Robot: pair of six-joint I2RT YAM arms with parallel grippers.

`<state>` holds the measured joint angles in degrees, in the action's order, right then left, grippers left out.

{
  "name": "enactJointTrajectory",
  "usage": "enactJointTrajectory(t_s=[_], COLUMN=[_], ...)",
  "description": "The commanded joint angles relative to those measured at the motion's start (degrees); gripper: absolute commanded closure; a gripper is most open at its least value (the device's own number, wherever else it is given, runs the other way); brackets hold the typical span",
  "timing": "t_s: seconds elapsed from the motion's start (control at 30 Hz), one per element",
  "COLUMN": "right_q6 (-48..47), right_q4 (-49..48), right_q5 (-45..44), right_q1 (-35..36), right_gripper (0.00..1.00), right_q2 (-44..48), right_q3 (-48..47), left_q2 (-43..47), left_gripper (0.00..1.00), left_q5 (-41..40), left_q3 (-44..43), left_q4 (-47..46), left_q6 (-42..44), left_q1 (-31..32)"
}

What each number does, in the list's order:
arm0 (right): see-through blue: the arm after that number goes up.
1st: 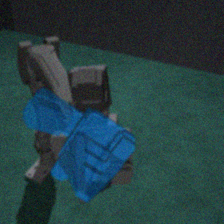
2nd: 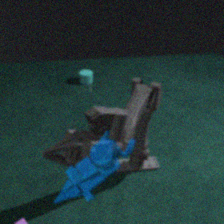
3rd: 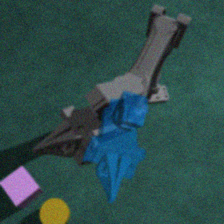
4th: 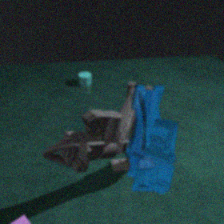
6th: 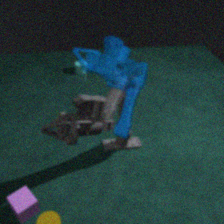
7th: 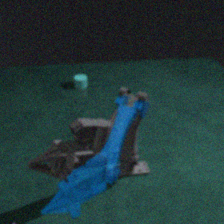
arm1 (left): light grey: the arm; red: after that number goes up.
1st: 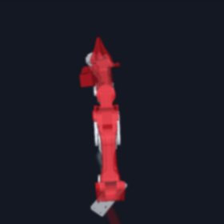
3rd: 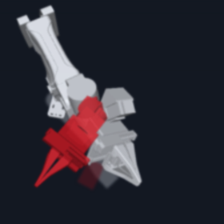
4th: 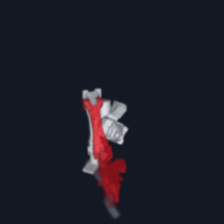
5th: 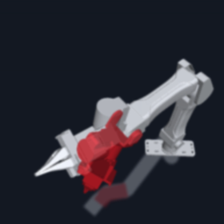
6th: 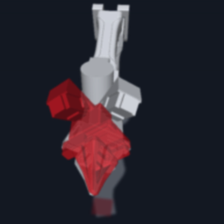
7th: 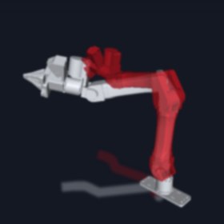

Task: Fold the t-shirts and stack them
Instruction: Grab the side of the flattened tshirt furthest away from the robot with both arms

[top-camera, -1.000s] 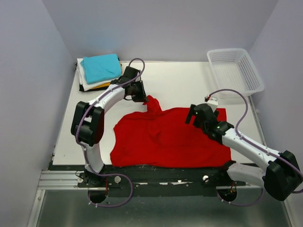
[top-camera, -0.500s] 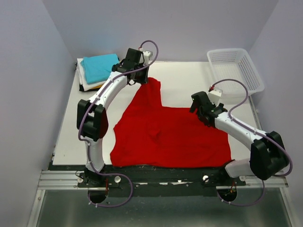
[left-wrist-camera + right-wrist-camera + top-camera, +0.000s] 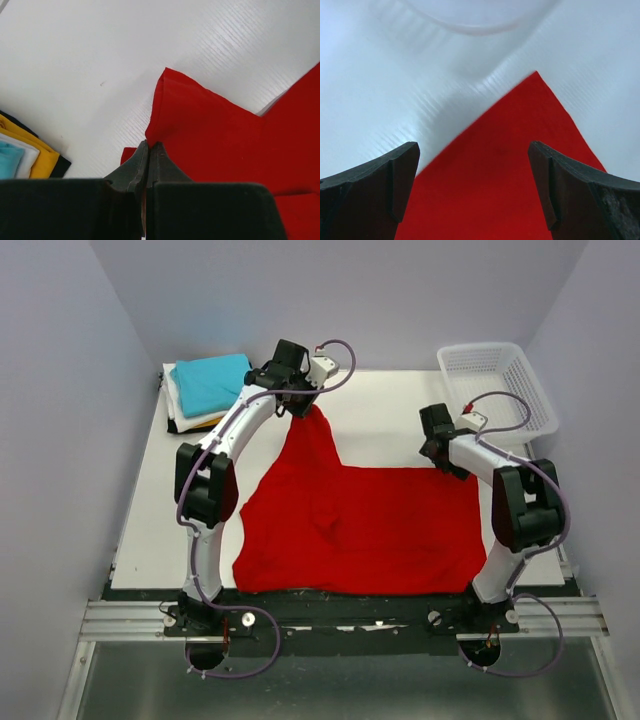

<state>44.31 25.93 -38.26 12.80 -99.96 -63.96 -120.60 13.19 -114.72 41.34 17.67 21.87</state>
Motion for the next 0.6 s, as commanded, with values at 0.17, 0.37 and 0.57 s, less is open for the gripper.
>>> enactJointTrajectory(t_s=[0.17,0.37,0.57], right_q6=[5.82,8.04,6.96], right_q4=[8.42,8.88,7.86], right_q5=[-5.76,-6.80,-8.23], right_q1=[-2.01,-2.70,-3.29], right_gripper=[0.00,0.15,0.40], right_q2=[-12.97,-9.69,-8.03], right_q3=[-9.77,-3.73,-2.09], left_q2=[-1.14,0.72,4.04], left_gripper=[1.00,1.00,1.00], left_q5=[3.79,6.01,10.25], left_q3=[1.42,3.58,7.48], left_q4=[-2.98,-4.13,-5.81], left_q6=[2.87,1.02,2.08], left_q1=[0.02,0.02,0.09])
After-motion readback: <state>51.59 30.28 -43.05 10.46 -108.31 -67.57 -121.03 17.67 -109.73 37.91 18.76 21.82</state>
